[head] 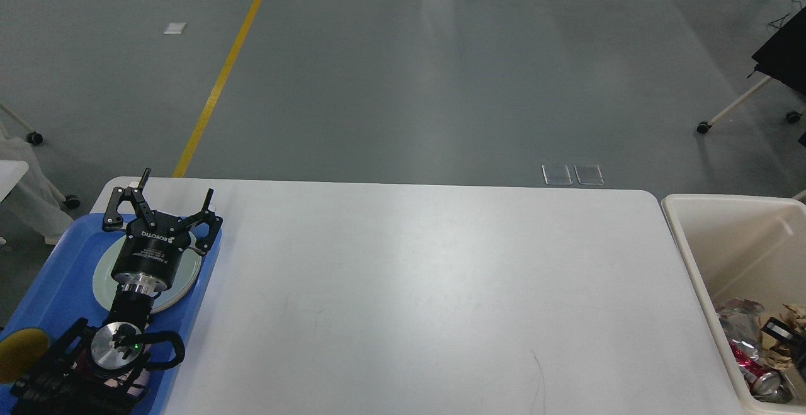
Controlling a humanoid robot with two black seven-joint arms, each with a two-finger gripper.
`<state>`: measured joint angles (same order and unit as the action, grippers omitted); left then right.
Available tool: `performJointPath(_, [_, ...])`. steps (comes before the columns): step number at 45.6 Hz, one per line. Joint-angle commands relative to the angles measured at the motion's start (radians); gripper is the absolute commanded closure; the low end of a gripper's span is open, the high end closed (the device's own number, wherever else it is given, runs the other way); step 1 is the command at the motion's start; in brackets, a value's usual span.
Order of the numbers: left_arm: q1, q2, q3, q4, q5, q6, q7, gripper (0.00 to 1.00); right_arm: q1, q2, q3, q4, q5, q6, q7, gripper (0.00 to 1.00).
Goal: Tidy desktop
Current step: 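Open the right gripper inside the bin to release the paper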
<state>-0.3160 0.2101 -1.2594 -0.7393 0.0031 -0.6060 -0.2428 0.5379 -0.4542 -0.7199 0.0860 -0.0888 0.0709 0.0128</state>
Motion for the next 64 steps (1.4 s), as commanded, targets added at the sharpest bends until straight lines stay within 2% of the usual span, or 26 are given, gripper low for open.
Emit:
performJointPath(1, [0.0,0.0,0.0,0.0,0.0,0.0,0.0,0.03,-0.019,0.006,-0.001,-0.002,0.0,-0.019,0.003,0.65])
performJointPath(3, [0.0,0.0,0.0,0.0,0.0,0.0,0.0,0.03,-0.019,0.006,0.002,-0.002,0.001,-0.026,0.006,0.17])
performJointPath(4, [0.0,0.0,0.0,0.0,0.0,0.0,0.0,0.03,-0.019,0.008,0.002,-0.002,0.003,-0.032,0.007,0.0])
performJointPath(18, [0.0,0.0,0.0,0.0,0.0,0.0,-0.001,0.03,-0.006,0.019,0.071,0.008,0.009,-0.042,0.006,0.0])
performJointPath(28, [0.0,0.0,0.0,0.0,0.0,0.0,0.0,0.03,-0.001,-0.034,0.462,0.02,0.004,-0.039,0.004,0.0])
performJointPath(31, [0.0,0.0,0.0,0.0,0.0,0.0,0.0,0.03,0.01,-0.05,0.597,0.034,0.004,-0.039,0.016,0.0])
performJointPath(34, [0.0,0.0,0.0,0.0,0.0,0.0,-0.001,0.03,0.025,-0.063,0.764,0.072,0.004,-0.037,0.059,0.0])
performJointPath(41, [0.0,0.0,0.0,0.0,0.0,0.0,-0.001,0.03,-0.007,-0.09,1.29,0.176,0.003,-0.028,0.3,0.0])
performJointPath(44, [0.0,0.0,0.0,0.0,0.0,0.0,-0.001,0.03,-0.076,-0.084,1.492,0.231,-0.002,-0.022,0.358,0.0])
performJointPath(51, [0.0,0.0,0.0,0.0,0.0,0.0,0.0,0.03,-0.147,-0.067,1.787,0.428,-0.075,0.059,0.371,0.0])
performJointPath(58, [0.0,0.0,0.0,0.0,0.0,0.0,-0.001,0.03,-0.246,0.075,2.063,0.592,-0.258,0.165,0.357,0.0])
performJointPath(64, [0.0,0.0,0.0,0.0,0.0,0.0,0.0,0.03,-0.259,0.204,2.203,0.682,-0.446,0.179,0.346,0.0])
